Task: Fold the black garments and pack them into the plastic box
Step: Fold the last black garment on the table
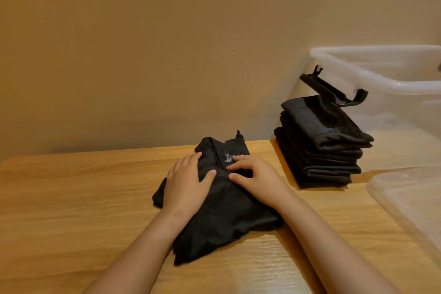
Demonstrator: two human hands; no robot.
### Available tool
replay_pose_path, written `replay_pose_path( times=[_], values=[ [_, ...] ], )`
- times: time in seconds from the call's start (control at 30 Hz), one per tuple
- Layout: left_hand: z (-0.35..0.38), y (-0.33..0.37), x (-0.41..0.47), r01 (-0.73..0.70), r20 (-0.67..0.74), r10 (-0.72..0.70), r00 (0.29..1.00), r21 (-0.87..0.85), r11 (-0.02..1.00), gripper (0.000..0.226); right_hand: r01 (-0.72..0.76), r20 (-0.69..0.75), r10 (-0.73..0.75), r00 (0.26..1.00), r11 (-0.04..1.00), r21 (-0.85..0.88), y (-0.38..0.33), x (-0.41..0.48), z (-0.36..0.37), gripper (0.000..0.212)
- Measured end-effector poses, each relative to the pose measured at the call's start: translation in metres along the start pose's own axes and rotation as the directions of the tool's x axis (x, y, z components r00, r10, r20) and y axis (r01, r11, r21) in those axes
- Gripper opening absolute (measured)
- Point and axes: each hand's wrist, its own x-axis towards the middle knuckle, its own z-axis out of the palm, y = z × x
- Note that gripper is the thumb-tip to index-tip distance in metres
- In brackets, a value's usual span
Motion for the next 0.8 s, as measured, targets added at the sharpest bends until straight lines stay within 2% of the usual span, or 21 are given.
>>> replay_pose_path(
  times=[0.13,0.23,0.33,0.5,0.63,0.8],
  values=[
    [-0.002,0.002,0.001,-0.011,-0.048,0.003,0.999,-0.168,0.986,0.041,0.035,-0.059,-0.031,0.998,0.997,0.074,0.003,0.001,0.002,0.020],
    [-0.005,-0.001,0.004,-0.007,-0.115,-0.039,0.993,-0.378,0.926,0.018,0.053,-0.086,-0.042,0.995,0.991,0.124,0.004,0.003,0.004,0.015],
    [-0.009,-0.004,0.008,0.018,-0.156,-0.108,0.982,-0.490,0.872,0.008,0.052,-0.119,-0.033,0.992,0.985,0.167,0.005,0.003,0.005,0.014],
    [-0.007,-0.006,0.008,0.003,-0.167,-0.116,0.979,-0.559,0.829,0.015,0.068,-0.168,-0.035,0.985,0.978,0.195,0.002,0.004,0.008,0.013],
    [-0.005,-0.005,0.008,0.012,-0.133,-0.098,0.986,-0.533,0.846,0.017,0.083,-0.182,-0.051,0.982,0.981,0.174,0.001,0.004,0.006,0.013],
    [-0.013,0.000,0.004,-0.032,-0.174,-0.075,0.982,-0.540,0.841,0.016,0.088,-0.155,-0.063,0.986,0.983,0.159,-0.002,0.003,0.004,0.018]
  ],
)
